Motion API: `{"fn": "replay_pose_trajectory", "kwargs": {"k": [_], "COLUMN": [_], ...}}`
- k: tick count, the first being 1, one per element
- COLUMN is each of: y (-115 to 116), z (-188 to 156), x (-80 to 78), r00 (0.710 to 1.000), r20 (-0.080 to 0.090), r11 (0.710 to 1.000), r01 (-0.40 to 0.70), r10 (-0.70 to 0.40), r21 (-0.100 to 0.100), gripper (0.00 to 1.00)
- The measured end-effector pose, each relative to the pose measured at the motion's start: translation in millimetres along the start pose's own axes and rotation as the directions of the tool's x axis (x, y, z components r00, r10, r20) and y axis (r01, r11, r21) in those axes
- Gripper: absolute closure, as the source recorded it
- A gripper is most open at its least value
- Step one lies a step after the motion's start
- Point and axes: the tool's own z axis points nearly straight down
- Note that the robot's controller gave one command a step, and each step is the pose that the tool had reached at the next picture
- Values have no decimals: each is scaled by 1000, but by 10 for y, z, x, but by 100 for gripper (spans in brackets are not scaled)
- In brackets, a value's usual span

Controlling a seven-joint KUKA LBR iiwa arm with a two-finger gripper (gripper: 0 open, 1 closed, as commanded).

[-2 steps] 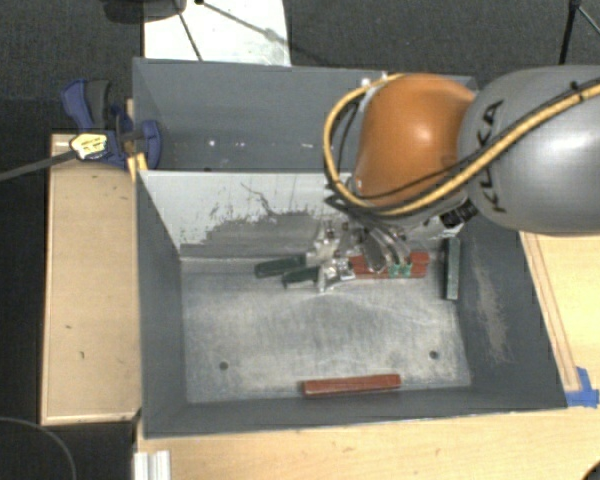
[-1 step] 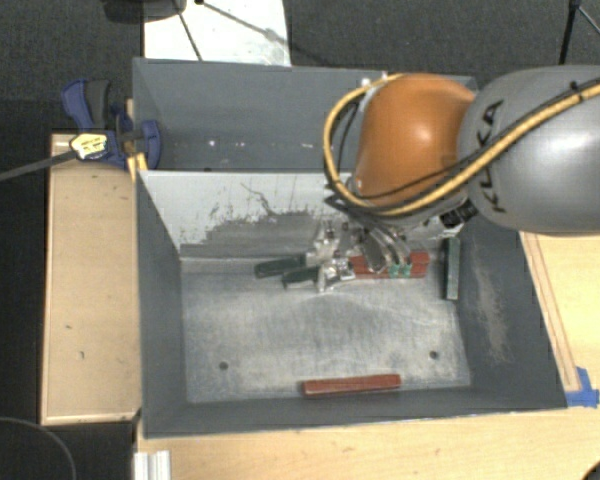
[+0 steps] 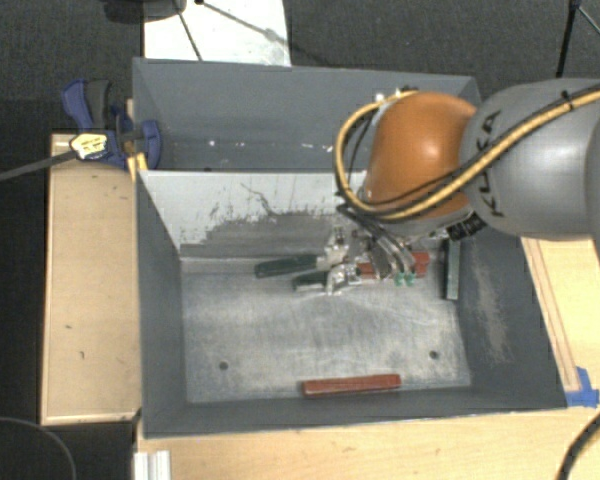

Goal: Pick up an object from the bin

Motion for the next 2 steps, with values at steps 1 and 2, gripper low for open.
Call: {"fn": "replay_pose_trajectory", "kwargs": {"k": [1,2], "y": [183,11], "z": [667,-962], "x": [-79,165], "r00": [992,997], "r20": [-3,-2], "r11": [992,997], "r01": [-122,-72], "r10": [122,72], "r21": [5,2], "gripper": [100,100]}}
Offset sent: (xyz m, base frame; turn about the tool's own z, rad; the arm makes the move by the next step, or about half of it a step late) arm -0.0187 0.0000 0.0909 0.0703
